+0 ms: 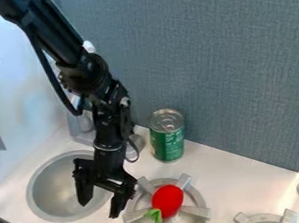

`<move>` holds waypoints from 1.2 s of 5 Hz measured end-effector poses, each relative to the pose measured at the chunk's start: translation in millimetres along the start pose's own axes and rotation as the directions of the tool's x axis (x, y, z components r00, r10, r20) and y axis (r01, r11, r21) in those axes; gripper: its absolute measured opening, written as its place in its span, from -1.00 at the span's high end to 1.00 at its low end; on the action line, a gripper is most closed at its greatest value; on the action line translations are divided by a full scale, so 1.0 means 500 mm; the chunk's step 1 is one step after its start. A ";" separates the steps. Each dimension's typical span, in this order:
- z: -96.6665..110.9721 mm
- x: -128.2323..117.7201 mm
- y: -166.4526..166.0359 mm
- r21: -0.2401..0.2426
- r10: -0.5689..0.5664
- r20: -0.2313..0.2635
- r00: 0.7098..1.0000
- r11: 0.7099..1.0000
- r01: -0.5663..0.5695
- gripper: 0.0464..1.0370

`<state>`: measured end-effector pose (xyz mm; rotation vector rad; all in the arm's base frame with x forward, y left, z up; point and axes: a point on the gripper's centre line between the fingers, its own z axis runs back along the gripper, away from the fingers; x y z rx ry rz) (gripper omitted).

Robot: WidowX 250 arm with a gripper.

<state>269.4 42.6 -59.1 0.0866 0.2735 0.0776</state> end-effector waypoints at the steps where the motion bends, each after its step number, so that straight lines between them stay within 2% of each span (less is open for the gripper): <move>1: -0.016 -0.007 -0.004 -0.004 0.000 -0.028 1.000 1.000 0.000 -0.93; 2: 0.015 -0.052 -0.059 -0.091 -0.075 0.000 0.997 0.993 0.075 -0.93; 3: 0.074 -0.085 -0.106 -0.110 -0.132 0.076 0.988 0.984 0.140 -0.93; 4: 0.077 -0.090 -0.188 -0.093 -0.196 0.146 0.970 0.973 0.211 -0.93; 5: 0.079 -0.102 -0.263 -0.094 -0.200 0.190 0.961 0.971 0.221 -0.93; 6: 0.075 -0.120 -0.313 -0.130 -0.189 0.213 0.958 0.967 0.220 -0.93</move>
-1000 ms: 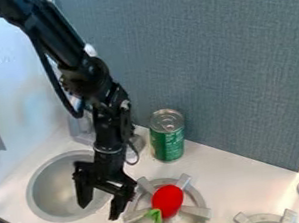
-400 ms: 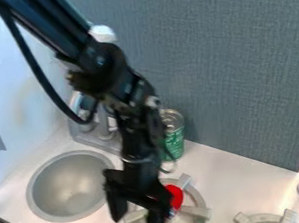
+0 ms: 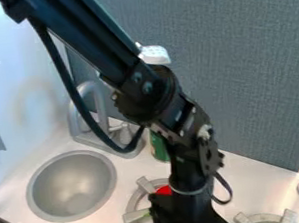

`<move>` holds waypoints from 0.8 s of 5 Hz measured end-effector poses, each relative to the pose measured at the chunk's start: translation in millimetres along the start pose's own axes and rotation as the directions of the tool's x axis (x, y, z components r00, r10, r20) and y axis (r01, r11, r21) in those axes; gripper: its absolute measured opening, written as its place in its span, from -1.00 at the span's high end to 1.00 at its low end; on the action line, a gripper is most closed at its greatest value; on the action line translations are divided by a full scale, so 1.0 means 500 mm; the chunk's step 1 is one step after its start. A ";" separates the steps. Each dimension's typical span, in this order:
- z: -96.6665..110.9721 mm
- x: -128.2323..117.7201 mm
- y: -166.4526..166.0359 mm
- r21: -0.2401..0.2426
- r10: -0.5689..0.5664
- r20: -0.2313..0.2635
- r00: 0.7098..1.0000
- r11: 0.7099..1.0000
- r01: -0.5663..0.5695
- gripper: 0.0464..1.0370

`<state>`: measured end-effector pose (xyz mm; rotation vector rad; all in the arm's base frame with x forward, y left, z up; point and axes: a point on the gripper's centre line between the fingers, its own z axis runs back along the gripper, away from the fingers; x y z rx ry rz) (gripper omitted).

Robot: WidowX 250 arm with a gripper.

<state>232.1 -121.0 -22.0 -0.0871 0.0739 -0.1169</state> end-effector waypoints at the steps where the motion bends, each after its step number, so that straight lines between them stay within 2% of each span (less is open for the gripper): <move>1: -0.009 -0.001 -0.037 0.007 0.024 0.056 0.998 1.000 -0.024 -0.93; 3: -0.034 0.018 -0.045 0.117 0.015 0.136 0.991 0.993 -0.031 -0.93; 4: -0.043 0.033 -0.039 0.161 0.005 0.136 0.991 0.987 -0.027 -0.93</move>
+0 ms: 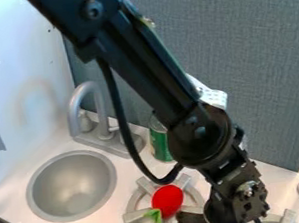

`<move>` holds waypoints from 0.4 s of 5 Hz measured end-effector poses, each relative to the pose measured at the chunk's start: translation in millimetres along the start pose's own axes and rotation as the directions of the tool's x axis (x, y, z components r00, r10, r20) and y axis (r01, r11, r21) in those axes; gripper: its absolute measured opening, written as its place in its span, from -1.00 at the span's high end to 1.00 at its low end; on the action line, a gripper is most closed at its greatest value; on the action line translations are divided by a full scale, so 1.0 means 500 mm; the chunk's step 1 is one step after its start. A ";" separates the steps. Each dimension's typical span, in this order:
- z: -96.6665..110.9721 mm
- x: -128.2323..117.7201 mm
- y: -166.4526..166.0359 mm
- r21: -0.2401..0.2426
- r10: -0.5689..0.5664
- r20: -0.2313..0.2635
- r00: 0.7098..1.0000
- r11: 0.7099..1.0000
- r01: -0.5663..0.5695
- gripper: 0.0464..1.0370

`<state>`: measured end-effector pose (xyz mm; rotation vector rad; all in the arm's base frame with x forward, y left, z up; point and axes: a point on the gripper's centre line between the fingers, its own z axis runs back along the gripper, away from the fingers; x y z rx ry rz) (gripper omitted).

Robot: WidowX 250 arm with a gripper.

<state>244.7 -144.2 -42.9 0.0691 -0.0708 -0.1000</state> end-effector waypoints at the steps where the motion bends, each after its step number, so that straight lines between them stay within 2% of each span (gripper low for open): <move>1: 0.003 0.015 -0.006 0.000 -0.001 0.007 1.000 1.000 0.001 -0.93; 2: -0.003 0.031 -0.014 0.006 -0.017 -0.001 1.000 1.000 0.017 -0.93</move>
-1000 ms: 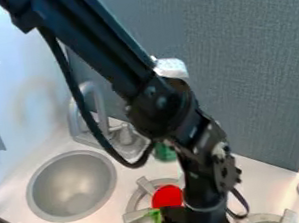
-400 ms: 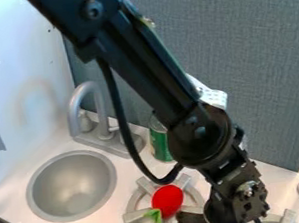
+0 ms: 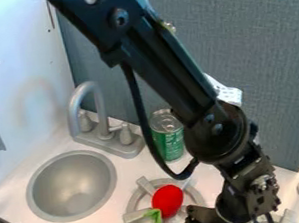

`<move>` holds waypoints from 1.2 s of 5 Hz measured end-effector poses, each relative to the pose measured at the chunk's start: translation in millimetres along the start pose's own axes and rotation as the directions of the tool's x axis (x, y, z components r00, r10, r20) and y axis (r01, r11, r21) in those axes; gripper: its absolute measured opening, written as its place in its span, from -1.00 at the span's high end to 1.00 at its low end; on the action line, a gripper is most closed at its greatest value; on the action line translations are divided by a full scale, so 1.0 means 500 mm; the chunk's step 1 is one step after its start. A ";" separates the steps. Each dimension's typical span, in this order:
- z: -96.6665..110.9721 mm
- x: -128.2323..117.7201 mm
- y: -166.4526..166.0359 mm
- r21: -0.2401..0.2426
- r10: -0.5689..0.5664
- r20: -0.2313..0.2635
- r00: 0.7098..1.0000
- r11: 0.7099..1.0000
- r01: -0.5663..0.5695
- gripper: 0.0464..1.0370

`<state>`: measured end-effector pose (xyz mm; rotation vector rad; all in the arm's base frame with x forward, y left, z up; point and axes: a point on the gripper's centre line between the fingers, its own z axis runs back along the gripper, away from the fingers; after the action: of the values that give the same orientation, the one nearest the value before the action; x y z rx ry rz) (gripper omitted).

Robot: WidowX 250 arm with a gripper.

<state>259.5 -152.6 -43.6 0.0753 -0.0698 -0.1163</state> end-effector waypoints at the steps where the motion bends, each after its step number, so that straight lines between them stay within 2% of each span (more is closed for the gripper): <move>1: -0.005 0.013 -0.007 0.000 0.002 -0.008 1.000 1.000 -0.002 -0.93; 2: -0.020 0.020 -0.014 0.004 0.000 -0.027 1.000 1.000 0.000 -0.93; 4: -0.053 0.037 0.005 0.042 0.043 -0.071 0.997 0.998 -0.040 -0.93; 6: -0.063 0.048 0.012 0.049 0.059 -0.081 0.995 0.997 -0.056 -0.93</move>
<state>286.2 -147.4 -72.9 0.1251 0.0076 -0.0539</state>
